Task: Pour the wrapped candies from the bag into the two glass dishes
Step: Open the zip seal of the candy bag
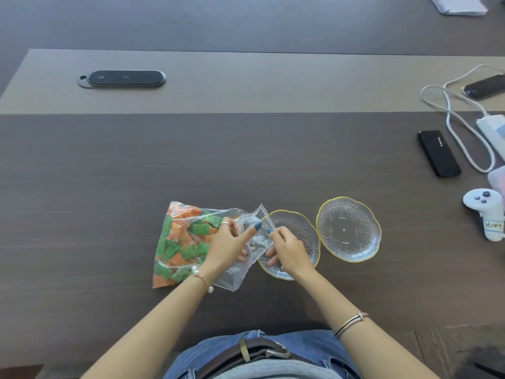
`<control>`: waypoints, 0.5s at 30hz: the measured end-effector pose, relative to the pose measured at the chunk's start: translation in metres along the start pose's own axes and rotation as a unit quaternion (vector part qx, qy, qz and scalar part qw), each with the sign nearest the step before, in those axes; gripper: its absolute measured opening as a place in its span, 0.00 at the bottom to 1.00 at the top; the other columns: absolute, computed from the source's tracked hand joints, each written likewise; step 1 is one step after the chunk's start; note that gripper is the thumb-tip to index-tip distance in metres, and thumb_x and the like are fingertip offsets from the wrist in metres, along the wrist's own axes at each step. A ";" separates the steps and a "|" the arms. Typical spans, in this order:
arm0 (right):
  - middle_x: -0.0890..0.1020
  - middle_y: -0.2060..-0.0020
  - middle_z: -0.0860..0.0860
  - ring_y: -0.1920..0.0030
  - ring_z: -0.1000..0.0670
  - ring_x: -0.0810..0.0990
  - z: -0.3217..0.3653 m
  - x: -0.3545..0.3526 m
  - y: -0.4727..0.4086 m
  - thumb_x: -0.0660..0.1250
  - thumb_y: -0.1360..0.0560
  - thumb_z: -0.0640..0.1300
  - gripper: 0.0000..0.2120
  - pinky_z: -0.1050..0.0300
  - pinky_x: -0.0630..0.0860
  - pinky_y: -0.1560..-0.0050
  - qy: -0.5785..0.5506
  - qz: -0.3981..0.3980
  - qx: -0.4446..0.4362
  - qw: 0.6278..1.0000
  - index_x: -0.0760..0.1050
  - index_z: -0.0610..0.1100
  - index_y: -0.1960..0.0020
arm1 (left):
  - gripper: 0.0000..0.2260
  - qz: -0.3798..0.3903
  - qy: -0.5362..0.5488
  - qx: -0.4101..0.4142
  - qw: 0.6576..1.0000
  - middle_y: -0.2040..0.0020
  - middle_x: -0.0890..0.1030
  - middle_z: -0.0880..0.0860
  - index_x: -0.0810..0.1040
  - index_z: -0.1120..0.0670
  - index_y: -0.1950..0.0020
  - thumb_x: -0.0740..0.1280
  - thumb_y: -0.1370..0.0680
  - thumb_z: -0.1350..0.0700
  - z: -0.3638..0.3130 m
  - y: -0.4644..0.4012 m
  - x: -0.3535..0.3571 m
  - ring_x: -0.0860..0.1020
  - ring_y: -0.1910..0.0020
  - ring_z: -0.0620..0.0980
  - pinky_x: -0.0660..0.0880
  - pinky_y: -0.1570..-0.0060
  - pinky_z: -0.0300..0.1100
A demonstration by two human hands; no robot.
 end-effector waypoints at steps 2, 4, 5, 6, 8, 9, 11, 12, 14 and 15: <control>0.80 0.70 0.49 0.74 0.49 0.79 0.001 0.001 0.003 0.61 0.29 0.51 0.09 0.62 0.67 0.73 0.003 0.002 -0.002 1.000 0.72 0.46 0.54 | 0.17 0.012 -0.025 0.001 1.000 0.62 0.74 0.57 0.67 0.56 0.51 0.72 0.30 0.51 0.001 0.005 0.003 0.76 0.69 0.49 0.74 0.75 0.35; 0.80 0.71 0.50 0.75 0.51 0.79 0.001 0.002 0.006 0.65 0.31 0.46 0.10 0.62 0.70 0.74 0.039 0.017 -0.010 0.999 0.72 0.47 0.50 | 0.11 0.031 -0.033 0.003 0.999 0.59 0.75 0.56 0.70 0.57 0.51 0.70 0.28 0.60 0.005 0.010 0.005 0.76 0.66 0.47 0.75 0.73 0.34; 0.79 0.72 0.50 0.75 0.52 0.78 0.000 0.003 0.007 0.64 0.31 0.42 0.12 0.62 0.71 0.73 0.047 0.031 -0.013 0.998 0.73 0.46 0.48 | 0.09 0.029 -0.027 0.004 0.999 0.60 0.76 0.55 0.71 0.56 0.52 0.68 0.28 0.63 0.006 0.012 0.003 0.77 0.68 0.45 0.76 0.73 0.35; 0.79 0.72 0.49 0.76 0.53 0.78 -0.003 0.002 0.007 0.63 0.31 0.38 0.14 0.63 0.73 0.73 0.047 0.038 -0.016 0.998 0.74 0.46 0.46 | 0.07 0.010 -0.019 0.010 1.000 0.61 0.76 0.54 0.72 0.56 0.54 0.67 0.28 0.65 0.008 0.011 -0.004 0.77 0.71 0.44 0.77 0.73 0.35; 0.79 0.71 0.49 0.77 0.56 0.77 -0.011 -0.008 0.005 0.61 0.30 0.34 0.16 0.64 0.74 0.73 0.036 0.015 -0.018 0.999 0.76 0.42 0.44 | 0.08 -0.076 0.016 0.020 0.997 0.65 0.76 0.53 0.72 0.57 0.57 0.64 0.27 0.69 0.012 0.008 -0.030 0.75 0.80 0.41 0.74 0.78 0.34; 0.79 0.70 0.49 0.78 0.58 0.76 -0.017 -0.015 0.002 0.60 0.29 0.33 0.16 0.65 0.73 0.74 0.023 -0.001 -0.010 1.000 0.76 0.40 0.43 | 0.08 -0.113 0.038 0.014 0.993 0.67 0.75 0.54 0.72 0.58 0.57 0.64 0.27 0.70 0.014 0.005 -0.045 0.74 0.82 0.40 0.73 0.79 0.33; 0.80 0.70 0.48 0.77 0.58 0.76 -0.023 -0.024 0.001 0.61 0.29 0.33 0.18 0.65 0.73 0.73 0.008 -0.012 0.003 1.000 0.74 0.38 0.39 | 0.06 -0.112 0.052 -0.008 0.992 0.69 0.74 0.55 0.72 0.60 0.53 0.67 0.27 0.67 0.018 0.005 -0.063 0.73 0.83 0.40 0.70 0.81 0.34; 0.80 0.68 0.48 0.72 0.57 0.78 -0.022 -0.025 0.001 0.63 0.29 0.34 0.21 0.62 0.76 0.69 0.019 -0.014 -0.002 1.000 0.72 0.40 0.36 | 0.07 -0.077 0.046 -0.018 0.996 0.68 0.74 0.55 0.73 0.61 0.51 0.68 0.27 0.65 0.017 0.008 -0.064 0.73 0.83 0.41 0.69 0.81 0.33; 0.79 0.59 0.51 0.57 0.52 0.77 -0.015 -0.022 0.005 0.69 0.31 0.41 0.28 0.57 0.74 0.53 0.088 -0.056 -0.056 0.993 0.67 0.47 0.33 | 0.10 -0.005 0.017 -0.021 1.000 0.66 0.77 0.55 0.75 0.59 0.52 0.72 0.28 0.56 0.013 0.017 -0.056 0.74 0.80 0.42 0.71 0.80 0.34; 0.77 0.55 0.52 0.52 0.51 0.73 -0.009 -0.020 0.010 0.71 0.33 0.45 0.30 0.58 0.69 0.48 0.116 -0.098 -0.096 0.984 0.66 0.50 0.33 | 0.12 -0.001 0.010 -0.014 1.000 0.68 0.78 0.52 0.77 0.57 0.54 0.73 0.30 0.51 0.008 0.022 -0.053 0.73 0.79 0.43 0.72 0.78 0.35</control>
Point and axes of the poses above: each hand's wrist, its own y-axis away from the middle knuckle, its own x-axis out of the palm, z = x × y, the point moved 3 cm from there along -y, towards the middle knuckle
